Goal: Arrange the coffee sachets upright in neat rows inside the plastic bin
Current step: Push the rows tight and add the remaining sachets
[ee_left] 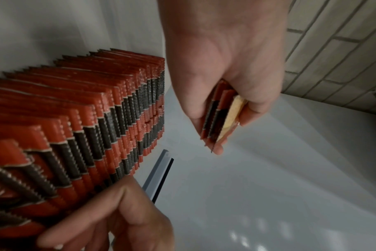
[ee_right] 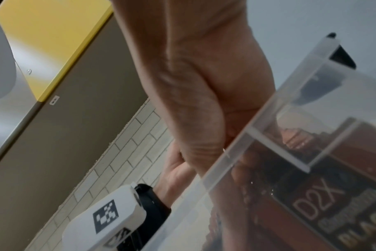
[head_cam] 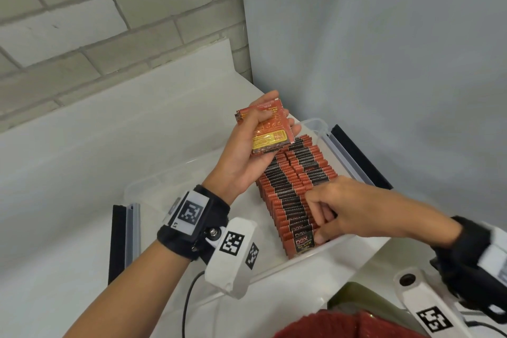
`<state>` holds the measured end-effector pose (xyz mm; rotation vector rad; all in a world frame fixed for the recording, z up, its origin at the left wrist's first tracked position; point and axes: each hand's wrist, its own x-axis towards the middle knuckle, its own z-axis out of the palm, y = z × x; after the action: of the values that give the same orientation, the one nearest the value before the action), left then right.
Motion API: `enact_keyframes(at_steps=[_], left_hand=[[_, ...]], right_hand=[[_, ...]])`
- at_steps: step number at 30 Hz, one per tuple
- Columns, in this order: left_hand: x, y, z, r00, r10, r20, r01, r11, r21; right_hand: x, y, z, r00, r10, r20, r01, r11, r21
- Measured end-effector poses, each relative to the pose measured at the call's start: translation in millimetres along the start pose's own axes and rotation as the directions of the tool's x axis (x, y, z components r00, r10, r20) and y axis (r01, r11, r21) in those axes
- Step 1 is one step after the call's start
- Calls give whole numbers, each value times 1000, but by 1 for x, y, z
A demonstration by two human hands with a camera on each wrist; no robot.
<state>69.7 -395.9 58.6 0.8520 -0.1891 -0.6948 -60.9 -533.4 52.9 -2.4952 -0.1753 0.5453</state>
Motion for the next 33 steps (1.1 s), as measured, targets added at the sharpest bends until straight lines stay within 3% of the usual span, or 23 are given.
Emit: enact_keyframes(at_steps=[3,6,10,14,21,24,29,33], left_hand=[[0,0,-1,1000,-10,23,9,999,32],[0,-1,0,998,-16,56,12,998,68],[-1,-2,0,994,-22,107,13,996,89],[-2,-3,-2,988,-30,148,15,995,99],[-3,-4,3,992,-89,94,76,988,136],[-3,-2,4,980,-182,86,166,973,162],[-1,-3,1,968,-238,83,228,966,120],[-2,-4,2,960,-250,125,234,964,129]], right_hand=[[-2,-3,-11,1000,-6,-5,6,994,109],[-1,-6,-23,985,29,-170,20,960,279],[6,-5,-30,900,150,-410,120,818,562],[13,-6,-31,852,240,-465,175,707,685],[10,-5,-31,828,233,-510,222,699,680],[6,-7,-36,758,201,-621,312,725,615],[3,-10,-41,621,86,-779,442,783,439],[5,-4,-35,586,-42,-809,475,827,301]])
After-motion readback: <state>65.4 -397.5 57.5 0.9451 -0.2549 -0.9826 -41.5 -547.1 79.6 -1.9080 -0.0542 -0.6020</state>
